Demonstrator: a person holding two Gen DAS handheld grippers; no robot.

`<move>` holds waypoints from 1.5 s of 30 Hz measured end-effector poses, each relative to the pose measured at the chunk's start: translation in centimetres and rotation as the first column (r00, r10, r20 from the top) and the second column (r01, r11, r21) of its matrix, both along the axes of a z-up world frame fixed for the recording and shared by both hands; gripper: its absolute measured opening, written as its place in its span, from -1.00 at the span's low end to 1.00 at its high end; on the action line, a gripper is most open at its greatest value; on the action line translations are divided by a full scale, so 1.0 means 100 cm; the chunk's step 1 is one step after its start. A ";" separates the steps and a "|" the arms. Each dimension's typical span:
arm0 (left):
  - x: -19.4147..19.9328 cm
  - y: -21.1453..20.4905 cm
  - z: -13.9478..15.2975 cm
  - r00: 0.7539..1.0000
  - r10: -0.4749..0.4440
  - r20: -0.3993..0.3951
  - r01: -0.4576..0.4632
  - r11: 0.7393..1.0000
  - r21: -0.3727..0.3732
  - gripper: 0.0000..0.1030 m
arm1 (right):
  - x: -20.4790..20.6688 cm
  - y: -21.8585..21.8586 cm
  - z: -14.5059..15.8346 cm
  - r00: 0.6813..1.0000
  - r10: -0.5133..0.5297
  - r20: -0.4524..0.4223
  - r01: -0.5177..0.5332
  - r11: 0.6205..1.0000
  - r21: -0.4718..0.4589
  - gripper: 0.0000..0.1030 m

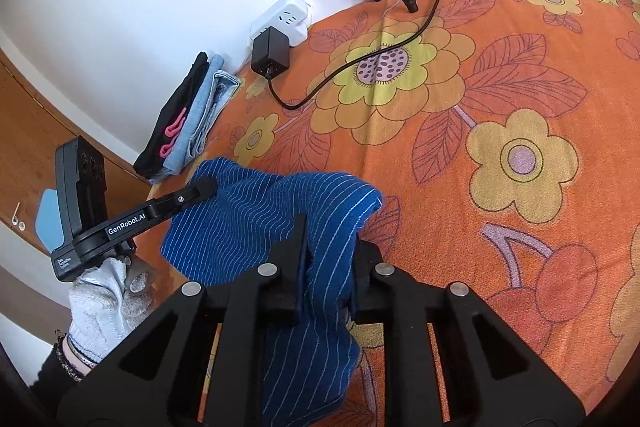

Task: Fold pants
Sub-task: 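Carry the folded shorts with the left tool onto the clothes stack and release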

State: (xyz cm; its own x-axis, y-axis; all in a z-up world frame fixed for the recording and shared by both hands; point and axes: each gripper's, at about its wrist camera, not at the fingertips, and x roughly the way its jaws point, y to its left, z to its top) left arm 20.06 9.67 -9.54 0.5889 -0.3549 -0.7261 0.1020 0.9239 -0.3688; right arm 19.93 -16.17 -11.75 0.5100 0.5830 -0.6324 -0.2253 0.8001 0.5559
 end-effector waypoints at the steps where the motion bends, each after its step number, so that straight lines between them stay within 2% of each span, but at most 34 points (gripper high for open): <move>1: -0.002 0.001 0.006 1.000 0.001 0.016 -0.001 1.000 0.006 -0.86 | -0.002 0.000 0.006 1.000 -0.001 0.024 0.001 1.000 -0.005 -0.71; 6: -0.015 0.009 0.031 0.996 0.016 0.091 -0.016 1.000 -0.003 -0.86 | -0.012 0.005 0.036 0.993 -0.006 0.122 0.008 1.000 -0.012 -0.72; 9: -0.023 0.013 0.050 0.988 0.027 0.151 -0.030 0.999 0.017 -0.86 | -0.018 0.013 0.056 0.982 0.005 0.186 0.000 1.000 -0.028 -0.73; 12: -0.031 0.020 0.070 0.976 0.043 0.213 -0.050 0.998 0.028 -0.86 | -0.026 0.027 0.078 0.966 0.030 0.258 -0.017 0.998 -0.053 -0.73; 18: -0.042 0.050 0.102 0.951 0.105 0.291 -0.106 0.994 -0.011 -0.86 | -0.038 0.059 0.122 0.920 0.081 0.384 -0.054 0.995 -0.081 -0.73; 26: -0.047 0.114 0.142 0.903 0.212 0.373 -0.202 0.977 -0.066 -0.87 | -0.010 0.120 0.157 0.896 0.134 0.424 -0.119 0.991 -0.060 -0.73; 32: -0.040 0.167 0.157 0.870 0.269 0.412 -0.275 0.960 -0.045 -0.87 | 0.023 0.183 0.168 0.889 0.174 0.424 -0.172 0.984 -0.042 -0.73; 40: -0.017 0.236 0.153 0.844 0.333 0.421 -0.356 0.934 -0.025 -0.87 | 0.069 0.264 0.166 0.884 0.223 0.410 -0.229 0.973 -0.035 -0.73; 45: 0.013 0.268 0.133 0.844 0.367 0.390 -0.392 0.920 -0.017 -0.87 | 0.104 0.309 0.151 0.890 0.247 0.383 -0.254 0.967 -0.033 -0.73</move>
